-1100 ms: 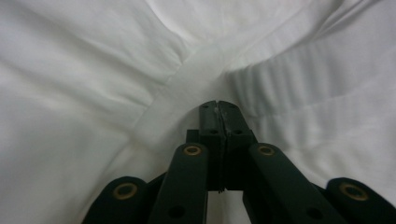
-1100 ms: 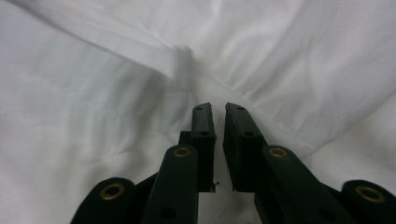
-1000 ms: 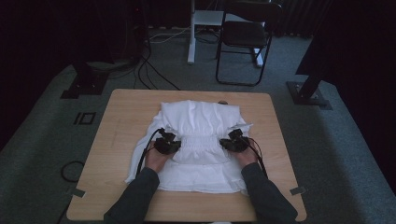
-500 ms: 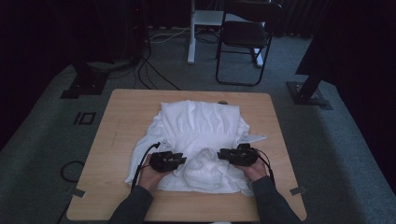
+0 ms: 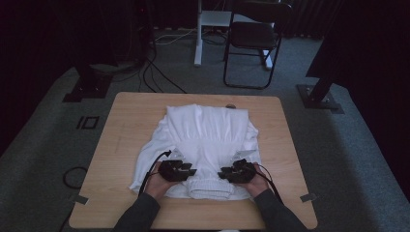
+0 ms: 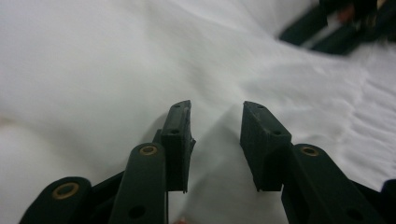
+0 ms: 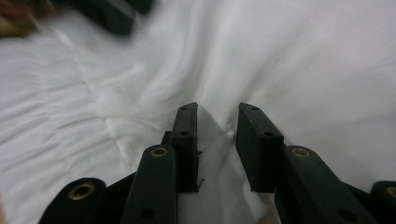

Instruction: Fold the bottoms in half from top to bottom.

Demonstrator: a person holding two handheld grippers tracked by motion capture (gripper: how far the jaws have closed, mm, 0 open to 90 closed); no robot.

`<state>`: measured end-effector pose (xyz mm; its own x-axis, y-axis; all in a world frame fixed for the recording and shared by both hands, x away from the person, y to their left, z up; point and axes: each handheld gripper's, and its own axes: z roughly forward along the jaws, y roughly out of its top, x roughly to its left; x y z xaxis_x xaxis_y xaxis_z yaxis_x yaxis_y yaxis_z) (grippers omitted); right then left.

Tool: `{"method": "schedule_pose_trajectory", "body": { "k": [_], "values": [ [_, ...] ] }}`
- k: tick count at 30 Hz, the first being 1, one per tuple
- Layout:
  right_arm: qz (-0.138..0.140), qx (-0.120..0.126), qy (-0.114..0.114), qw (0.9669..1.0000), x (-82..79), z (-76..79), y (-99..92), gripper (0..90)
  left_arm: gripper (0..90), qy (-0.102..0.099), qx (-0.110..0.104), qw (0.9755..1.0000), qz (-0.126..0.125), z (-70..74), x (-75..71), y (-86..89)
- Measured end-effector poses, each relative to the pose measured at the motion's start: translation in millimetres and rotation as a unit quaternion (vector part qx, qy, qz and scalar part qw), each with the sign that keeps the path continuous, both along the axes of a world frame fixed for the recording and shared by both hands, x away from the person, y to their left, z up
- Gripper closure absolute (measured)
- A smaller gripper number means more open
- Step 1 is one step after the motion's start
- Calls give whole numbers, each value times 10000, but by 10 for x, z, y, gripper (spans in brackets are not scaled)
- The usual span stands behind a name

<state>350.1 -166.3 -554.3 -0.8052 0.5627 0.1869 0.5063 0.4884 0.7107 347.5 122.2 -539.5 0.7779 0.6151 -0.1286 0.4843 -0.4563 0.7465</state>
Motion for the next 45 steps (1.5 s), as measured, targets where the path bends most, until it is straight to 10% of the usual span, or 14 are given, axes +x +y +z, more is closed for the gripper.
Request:
{"method": "schedule_pose_trajectory", "body": {
  "k": [10,20,27,40,45],
  "values": [
    [-954,201,-783,9921,512,391,-120,554,603,-603,-116,9944,854,321,607,44],
    [-1638,-204,-605,9844,1123,65,-79,541,561,-245,139,9959,856,-119,1051,-15],
    [-1674,-89,-579,9841,987,-47,-89,540,560,-190,-168,9954,919,-178,847,79],
    [-1112,108,-492,9925,163,-98,-156,540,551,-172,-116,9951,969,-203,-135,101],
    [-1058,141,-456,9932,144,-99,-167,542,539,-330,-29,9943,1018,105,-95,165]
  ]
}}
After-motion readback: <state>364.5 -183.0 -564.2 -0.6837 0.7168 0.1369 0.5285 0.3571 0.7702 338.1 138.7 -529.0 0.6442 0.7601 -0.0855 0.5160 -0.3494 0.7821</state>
